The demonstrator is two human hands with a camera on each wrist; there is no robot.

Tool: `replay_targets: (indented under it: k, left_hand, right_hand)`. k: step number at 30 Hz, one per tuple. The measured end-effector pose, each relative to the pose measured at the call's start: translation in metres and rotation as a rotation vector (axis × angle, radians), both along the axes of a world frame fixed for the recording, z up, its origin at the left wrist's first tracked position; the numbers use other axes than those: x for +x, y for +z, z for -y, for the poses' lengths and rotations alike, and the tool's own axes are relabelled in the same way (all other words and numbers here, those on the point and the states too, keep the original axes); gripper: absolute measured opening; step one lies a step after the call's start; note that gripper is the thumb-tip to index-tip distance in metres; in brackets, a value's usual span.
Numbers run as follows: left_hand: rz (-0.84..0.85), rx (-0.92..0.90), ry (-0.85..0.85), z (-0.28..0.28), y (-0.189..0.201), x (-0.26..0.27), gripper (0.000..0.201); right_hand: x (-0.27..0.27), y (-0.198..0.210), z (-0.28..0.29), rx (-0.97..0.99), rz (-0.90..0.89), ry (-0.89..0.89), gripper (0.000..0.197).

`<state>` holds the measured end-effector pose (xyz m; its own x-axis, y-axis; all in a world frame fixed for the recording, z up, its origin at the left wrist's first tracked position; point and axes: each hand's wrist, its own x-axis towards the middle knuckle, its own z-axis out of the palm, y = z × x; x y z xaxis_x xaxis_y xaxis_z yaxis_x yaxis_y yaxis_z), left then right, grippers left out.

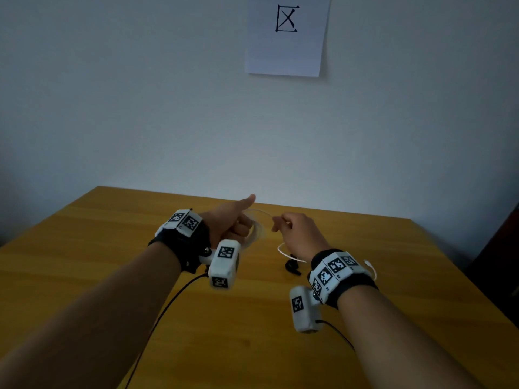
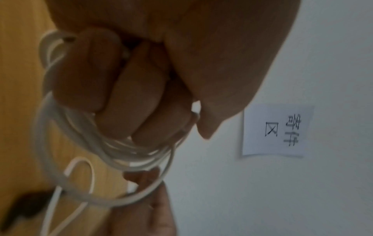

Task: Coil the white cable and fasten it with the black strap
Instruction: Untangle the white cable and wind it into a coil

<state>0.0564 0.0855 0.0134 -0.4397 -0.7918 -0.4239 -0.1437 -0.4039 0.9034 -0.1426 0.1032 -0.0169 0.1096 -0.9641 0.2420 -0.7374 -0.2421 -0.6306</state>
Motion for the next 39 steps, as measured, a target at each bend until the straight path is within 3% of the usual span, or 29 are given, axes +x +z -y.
replay_targets:
  k: [2,7,11,15,20,25,28,31,35,39]
  left_hand:
    - [-0.212,0.012,-0.101,-0.001,0.007,-0.005,0.053]
    - [-0.703,0.016,-0.060,-0.001,0.016,-0.033,0.048]
    - [-0.774,-0.079,0.119,0.001,0.012,-0.045,0.042]
    - [-0.604,-0.338,0.240,-0.006,0.017,-0.052,0.043]
    - [-0.173,-0.590,0.255,-0.001,0.010,-0.059,0.062]
    - [0.136,-0.777,0.284,0.006,-0.007,-0.061,0.074]
    - [0.247,-0.897,0.282,-0.001,-0.004,-0.065,0.065]
    - [0.478,-1.003,0.278,0.004,-0.010,-0.064,0.073]
    - [0.832,-1.031,0.106,0.004,-0.018,-0.055,0.047]
    - [0.889,-0.872,0.061,-0.008,-0.023,-0.049,0.029]
  right_hand:
    - [-0.001,-0.005,0.001,0.026,-0.012,0.012,0.046]
    - [0.009,-0.014,-0.001,0.023,0.087,0.146,0.048]
    - [0.014,-0.008,-0.010,-0.002,0.055,0.204,0.044]
    - [0.014,-0.001,-0.016,0.066,0.009,0.204,0.040]
    - [0.012,0.004,-0.017,0.126,-0.100,0.124,0.027]
    - [0.012,0.009,-0.025,0.223,-0.048,0.151,0.022]
    - [0.012,0.013,-0.030,0.274,-0.019,0.164,0.023]
    - [0.010,0.018,-0.032,0.257,-0.056,0.189,0.024]
    - [0.002,0.026,-0.030,0.218,-0.137,0.156,0.022]
    - [-0.008,0.032,-0.030,0.149,-0.171,0.136,0.031]
